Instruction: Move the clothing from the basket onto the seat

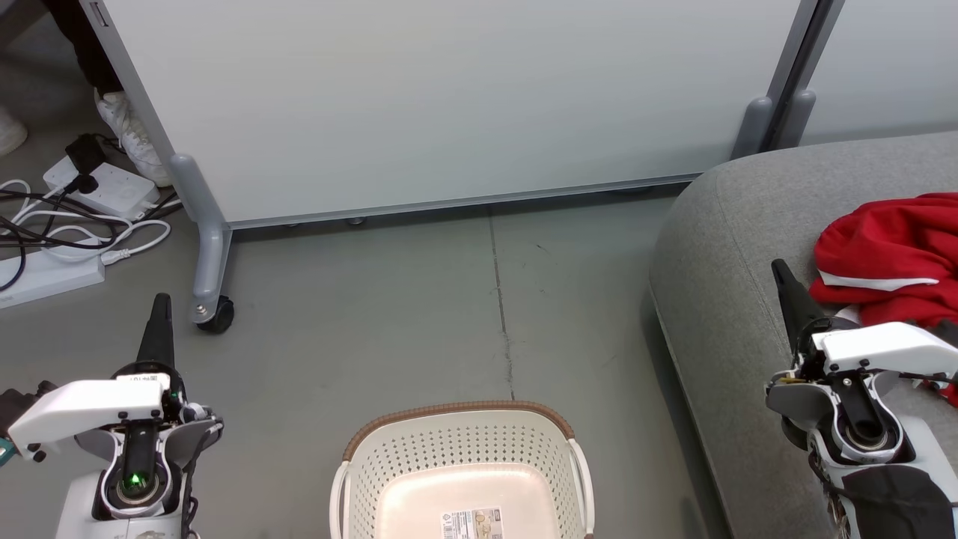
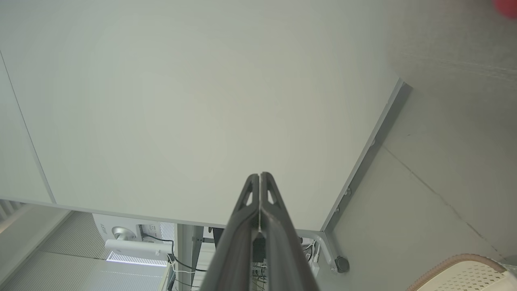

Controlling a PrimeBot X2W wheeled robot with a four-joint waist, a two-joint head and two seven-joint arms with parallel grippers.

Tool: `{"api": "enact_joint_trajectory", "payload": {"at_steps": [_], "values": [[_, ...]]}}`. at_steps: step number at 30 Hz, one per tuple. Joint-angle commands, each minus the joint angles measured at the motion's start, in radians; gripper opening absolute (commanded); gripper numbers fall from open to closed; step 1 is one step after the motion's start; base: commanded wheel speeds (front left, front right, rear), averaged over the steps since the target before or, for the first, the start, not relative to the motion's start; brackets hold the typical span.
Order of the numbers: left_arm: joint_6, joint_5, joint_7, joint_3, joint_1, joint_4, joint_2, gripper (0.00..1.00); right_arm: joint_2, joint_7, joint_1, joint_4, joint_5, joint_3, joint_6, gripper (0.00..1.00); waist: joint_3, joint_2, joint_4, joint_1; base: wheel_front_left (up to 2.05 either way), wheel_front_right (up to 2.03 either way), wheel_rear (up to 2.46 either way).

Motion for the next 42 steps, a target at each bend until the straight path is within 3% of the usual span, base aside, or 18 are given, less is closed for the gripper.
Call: {"api": "enact_joint_trajectory", "payload": {"at_steps": [1, 27, 42], "values": [[-0.013, -0.018, 0.005, 0.011, -0.031, 0.002, 0.004, 0.0, -0.009, 0.006, -0.025, 0.008, 0.025, -0.001, 0.002, 0.0, 0.0, 0.0, -0.001, 0.0, 0.0, 0.0, 0.0], [-0.046, -0.156, 0.048, 0.073, -0.087, 0.051, -0.024, 0.0, -0.012, 0.023, -0.102, 0.088, 0.201, -0.002, 0.002, 0.0, 0.006, 0.0, -0.012, 0.0, 0.0, 0.0, 0.0], [-0.047, -0.153, 0.048, 0.073, -0.089, 0.049, -0.023, 0.0, -0.011, 0.023, -0.095, 0.088, 0.2, -0.002, 0.002, 0.0, 0.006, 0.0, -0.013, 0.0, 0.0, 0.0, 0.0]]}}
